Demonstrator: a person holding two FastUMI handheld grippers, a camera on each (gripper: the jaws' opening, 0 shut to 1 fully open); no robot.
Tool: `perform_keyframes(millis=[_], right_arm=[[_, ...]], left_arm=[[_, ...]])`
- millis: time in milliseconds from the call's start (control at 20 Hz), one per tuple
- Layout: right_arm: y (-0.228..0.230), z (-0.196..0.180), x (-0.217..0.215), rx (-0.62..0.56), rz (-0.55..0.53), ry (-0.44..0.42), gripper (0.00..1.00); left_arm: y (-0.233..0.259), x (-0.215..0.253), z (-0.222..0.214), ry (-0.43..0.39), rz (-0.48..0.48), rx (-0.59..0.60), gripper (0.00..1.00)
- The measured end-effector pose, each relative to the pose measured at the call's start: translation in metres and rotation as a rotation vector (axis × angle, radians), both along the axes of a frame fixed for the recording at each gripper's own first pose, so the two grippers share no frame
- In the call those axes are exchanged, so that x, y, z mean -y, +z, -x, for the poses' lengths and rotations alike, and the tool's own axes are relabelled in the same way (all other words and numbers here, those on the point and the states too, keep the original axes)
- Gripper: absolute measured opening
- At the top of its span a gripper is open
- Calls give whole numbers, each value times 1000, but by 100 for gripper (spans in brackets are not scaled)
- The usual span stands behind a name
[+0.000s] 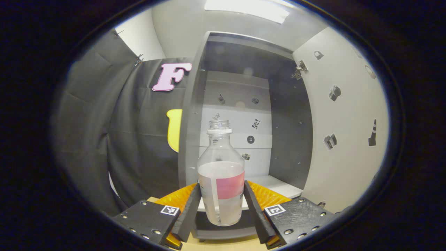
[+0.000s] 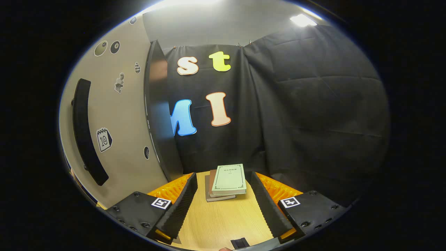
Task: Open the cabinet door with the right hand, grasp the bottle in the cabinet with the left hand and place it on the coaster, then close the cabinet door with the right hand.
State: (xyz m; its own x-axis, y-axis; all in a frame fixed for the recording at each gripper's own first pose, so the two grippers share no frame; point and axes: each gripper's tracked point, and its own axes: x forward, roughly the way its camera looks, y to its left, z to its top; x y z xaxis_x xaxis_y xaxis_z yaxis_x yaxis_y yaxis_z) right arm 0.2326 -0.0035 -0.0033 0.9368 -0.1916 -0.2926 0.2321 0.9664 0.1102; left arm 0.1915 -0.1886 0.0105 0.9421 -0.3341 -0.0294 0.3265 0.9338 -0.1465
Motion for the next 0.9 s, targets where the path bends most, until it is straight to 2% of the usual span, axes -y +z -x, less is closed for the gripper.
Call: perform_keyframes(millis=[400, 500, 650, 800, 900], right_arm=[[-6, -1, -6, 9, -3, 80, 98], [-8, 0, -9, 3, 0, 100, 98], [-8, 3, -5, 17, 21, 97, 98], [-7, 4, -4, 27, -9, 84, 98], [-6, 5, -5, 32, -24, 84, 98]], left_arm=[[-30, -61, 66, 92, 18, -15, 74], [-41, -72, 82, 109, 13, -14, 72], [-61, -85, 103, 127, 1, -15, 72], [-82, -102, 123, 163, -15, -12, 74], [-98, -110, 137, 176, -23, -17, 72]])
